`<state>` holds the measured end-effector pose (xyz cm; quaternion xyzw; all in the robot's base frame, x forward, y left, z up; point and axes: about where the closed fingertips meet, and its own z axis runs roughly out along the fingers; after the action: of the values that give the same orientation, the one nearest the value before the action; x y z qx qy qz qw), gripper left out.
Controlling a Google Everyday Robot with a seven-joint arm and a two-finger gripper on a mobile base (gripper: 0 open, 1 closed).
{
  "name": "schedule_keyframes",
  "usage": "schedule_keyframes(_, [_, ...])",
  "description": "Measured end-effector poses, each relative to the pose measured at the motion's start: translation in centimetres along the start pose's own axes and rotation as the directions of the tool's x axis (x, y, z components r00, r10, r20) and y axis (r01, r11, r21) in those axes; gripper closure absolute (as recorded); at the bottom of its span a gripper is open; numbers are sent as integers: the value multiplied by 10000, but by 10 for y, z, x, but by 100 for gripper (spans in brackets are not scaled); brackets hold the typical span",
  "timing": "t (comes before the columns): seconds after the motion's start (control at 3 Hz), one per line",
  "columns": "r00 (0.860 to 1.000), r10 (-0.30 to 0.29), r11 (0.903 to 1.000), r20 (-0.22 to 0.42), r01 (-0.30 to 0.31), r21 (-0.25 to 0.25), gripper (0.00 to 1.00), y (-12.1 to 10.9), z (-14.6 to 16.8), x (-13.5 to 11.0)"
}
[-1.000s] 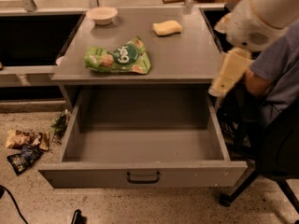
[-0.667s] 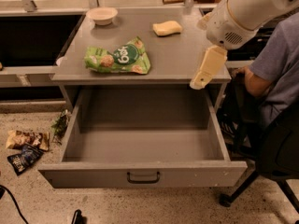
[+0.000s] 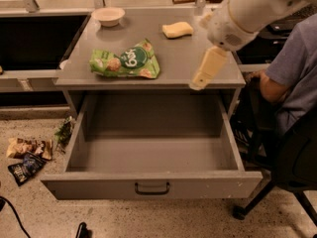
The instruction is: Place green rice chip bag into top drawer
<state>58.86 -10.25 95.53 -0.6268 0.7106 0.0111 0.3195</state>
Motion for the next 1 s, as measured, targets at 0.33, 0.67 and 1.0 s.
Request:
schedule_keyframes(0.33, [9986,-204,9995,487,193,235,0,-27,39,-26])
schedule_keyframes(0.67, [9899,-475,9985,1333,436,324,0,-55,104,-81])
schedule_keyframes(1.0, [9899,-475,9985,1333,436,323,0,-55,104,-81])
